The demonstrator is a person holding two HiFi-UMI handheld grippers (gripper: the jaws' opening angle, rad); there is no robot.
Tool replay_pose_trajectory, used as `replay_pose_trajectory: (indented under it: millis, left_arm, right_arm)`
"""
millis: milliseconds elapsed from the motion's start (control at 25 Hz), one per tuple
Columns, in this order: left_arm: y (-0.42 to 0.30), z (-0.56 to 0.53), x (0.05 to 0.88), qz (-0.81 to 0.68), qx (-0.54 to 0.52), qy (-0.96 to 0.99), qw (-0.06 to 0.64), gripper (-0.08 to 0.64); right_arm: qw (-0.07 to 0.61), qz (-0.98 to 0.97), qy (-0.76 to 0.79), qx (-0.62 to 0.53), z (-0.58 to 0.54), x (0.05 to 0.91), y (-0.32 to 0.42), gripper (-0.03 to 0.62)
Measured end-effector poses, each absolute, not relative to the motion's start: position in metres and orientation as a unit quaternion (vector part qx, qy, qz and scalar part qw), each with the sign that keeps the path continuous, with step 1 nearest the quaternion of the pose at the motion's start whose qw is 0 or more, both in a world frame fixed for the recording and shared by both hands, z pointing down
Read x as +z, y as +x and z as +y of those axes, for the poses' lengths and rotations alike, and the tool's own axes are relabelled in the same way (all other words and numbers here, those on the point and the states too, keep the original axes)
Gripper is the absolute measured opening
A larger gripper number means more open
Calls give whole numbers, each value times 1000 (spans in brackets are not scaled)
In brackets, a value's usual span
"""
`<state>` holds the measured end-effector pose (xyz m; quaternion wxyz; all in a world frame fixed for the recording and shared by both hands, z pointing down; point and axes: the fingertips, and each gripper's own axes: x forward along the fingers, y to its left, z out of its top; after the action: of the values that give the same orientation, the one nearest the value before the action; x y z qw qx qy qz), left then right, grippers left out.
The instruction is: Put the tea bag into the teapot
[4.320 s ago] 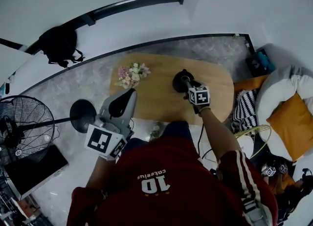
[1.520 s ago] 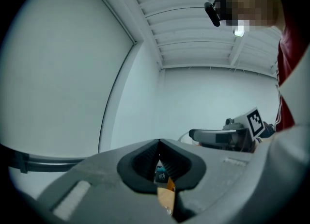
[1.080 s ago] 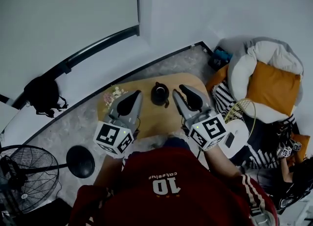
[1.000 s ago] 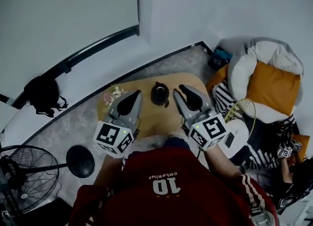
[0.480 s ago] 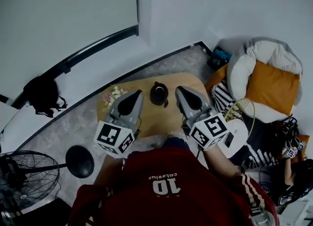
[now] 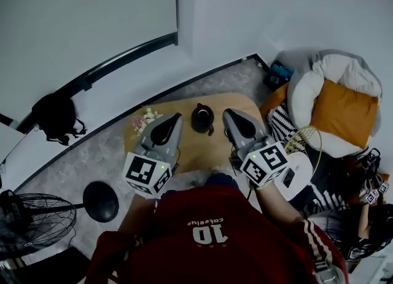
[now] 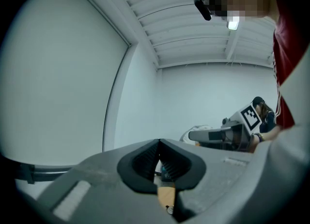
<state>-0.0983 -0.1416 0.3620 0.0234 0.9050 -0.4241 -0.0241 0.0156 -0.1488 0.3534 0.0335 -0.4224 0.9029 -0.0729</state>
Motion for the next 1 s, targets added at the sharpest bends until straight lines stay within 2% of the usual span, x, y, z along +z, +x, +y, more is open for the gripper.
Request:
replay_pose_trajectory:
  millis: [1000]
  left_arm:
    - [-82,-142,356,-395,-36,918,24,2]
  right_arm:
    - [29,880,-470,-59,-141,350,36,0]
